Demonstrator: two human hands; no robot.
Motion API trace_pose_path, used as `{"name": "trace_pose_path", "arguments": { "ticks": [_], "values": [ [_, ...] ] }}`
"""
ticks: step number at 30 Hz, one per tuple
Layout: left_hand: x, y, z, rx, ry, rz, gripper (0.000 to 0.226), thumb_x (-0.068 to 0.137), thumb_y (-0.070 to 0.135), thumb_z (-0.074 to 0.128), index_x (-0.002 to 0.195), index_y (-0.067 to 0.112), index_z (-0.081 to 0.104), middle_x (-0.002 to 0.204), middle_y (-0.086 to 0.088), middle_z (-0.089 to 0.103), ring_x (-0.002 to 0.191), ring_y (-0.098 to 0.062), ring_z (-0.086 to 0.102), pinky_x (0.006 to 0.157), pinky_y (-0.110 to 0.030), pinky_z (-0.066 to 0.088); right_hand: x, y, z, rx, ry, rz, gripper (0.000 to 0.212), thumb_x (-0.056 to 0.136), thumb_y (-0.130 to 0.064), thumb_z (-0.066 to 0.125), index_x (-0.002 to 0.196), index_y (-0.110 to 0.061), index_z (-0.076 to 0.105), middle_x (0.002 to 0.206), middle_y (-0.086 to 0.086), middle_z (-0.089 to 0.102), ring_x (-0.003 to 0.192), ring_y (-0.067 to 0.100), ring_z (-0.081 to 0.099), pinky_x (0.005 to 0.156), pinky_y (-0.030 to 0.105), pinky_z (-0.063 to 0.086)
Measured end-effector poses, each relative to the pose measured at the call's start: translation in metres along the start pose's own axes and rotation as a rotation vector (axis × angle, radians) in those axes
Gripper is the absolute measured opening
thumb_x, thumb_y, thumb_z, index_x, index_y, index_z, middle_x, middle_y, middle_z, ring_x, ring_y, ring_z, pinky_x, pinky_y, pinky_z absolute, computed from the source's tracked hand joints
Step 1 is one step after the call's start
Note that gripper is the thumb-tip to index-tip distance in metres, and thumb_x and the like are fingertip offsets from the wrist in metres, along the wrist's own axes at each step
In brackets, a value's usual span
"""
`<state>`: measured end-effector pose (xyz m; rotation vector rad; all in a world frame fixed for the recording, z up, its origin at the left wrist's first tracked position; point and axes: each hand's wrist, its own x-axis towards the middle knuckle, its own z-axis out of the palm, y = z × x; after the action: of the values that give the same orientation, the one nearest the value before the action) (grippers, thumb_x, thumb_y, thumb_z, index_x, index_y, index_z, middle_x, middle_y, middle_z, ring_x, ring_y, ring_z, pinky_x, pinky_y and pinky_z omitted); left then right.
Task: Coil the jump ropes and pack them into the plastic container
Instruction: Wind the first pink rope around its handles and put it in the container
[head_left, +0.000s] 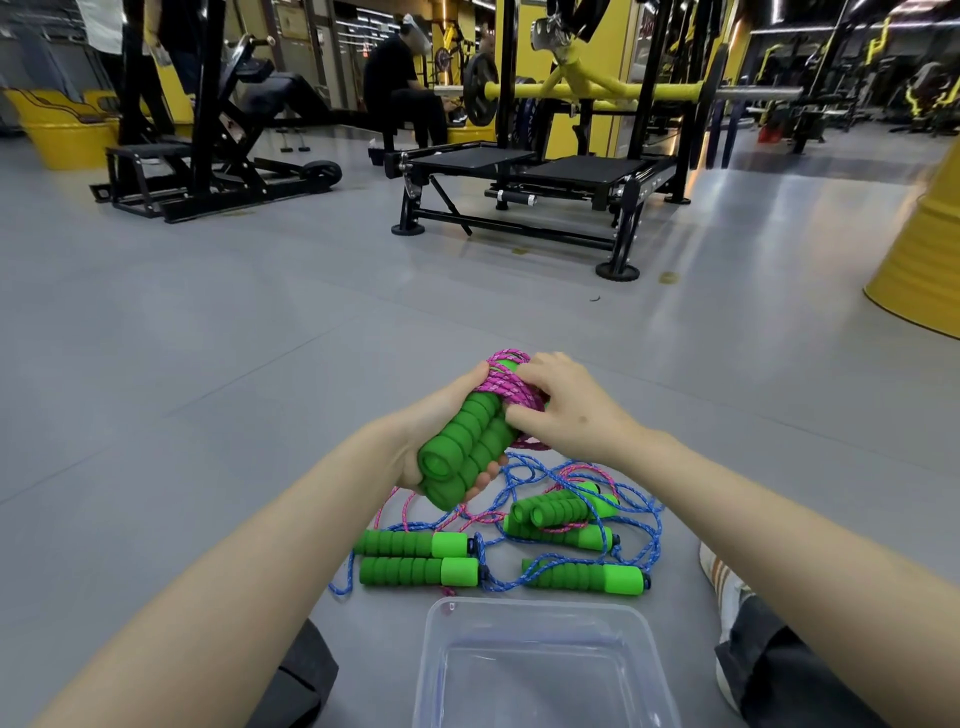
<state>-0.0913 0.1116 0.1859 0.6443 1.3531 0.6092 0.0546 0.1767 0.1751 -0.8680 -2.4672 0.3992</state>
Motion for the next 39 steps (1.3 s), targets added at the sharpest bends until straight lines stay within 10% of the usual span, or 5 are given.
{"name": "trace_pose_path", "arguments": {
  "ticks": [5,13,24,39],
  "values": [
    [-0.001,-0.001,-0.003,-0.027,-0.06,-0.063,0.079,0.077,0.079,0.038,0.084,0.003,0.058,0.062,-0.008,0.056,0.041,-0.016,0.055,0.042,-0.018,0.048,-0.006,0.0,0.005,-0.229,0.18,-0.199,0.018,0.074,-0.015,0.056,0.089,-0.007,0.056,0.079,0.006,0.06,0.07,0.028,0.056,0.059,0.036,0.048],
    [-0.005,0.002,-0.006,-0.1,-0.102,-0.082,0.071,0.077,0.072,0.048,0.075,0.002,0.059,0.059,-0.008,0.058,0.039,-0.016,0.055,0.04,-0.018,0.048,0.0,-0.001,0.005,-0.608,0.386,-0.572,0.011,0.067,0.0,0.057,0.061,-0.008,0.052,0.067,0.008,0.056,0.066,0.02,0.039,0.047,0.029,0.035],
    [0.0,-0.001,-0.008,-0.096,-0.067,-0.096,0.07,0.081,0.069,0.043,0.071,0.0,0.057,0.057,-0.008,0.057,0.038,-0.016,0.055,0.041,-0.016,0.046,-0.003,0.005,0.005,0.064,0.179,-0.215,0.012,0.084,-0.009,0.058,0.095,-0.005,0.062,0.081,0.006,0.055,0.073,0.013,0.047,0.069,0.025,0.043],
    [0.004,-0.003,-0.006,-0.135,-0.029,-0.082,0.073,0.084,0.07,0.04,0.074,0.0,0.057,0.058,-0.01,0.058,0.039,-0.017,0.055,0.041,-0.018,0.048,-0.004,-0.001,0.007,-0.304,0.14,-0.314,0.008,0.073,-0.009,0.06,0.076,-0.001,0.061,0.079,0.014,0.058,0.056,0.028,0.056,0.044,0.026,0.043]
  ]
}}
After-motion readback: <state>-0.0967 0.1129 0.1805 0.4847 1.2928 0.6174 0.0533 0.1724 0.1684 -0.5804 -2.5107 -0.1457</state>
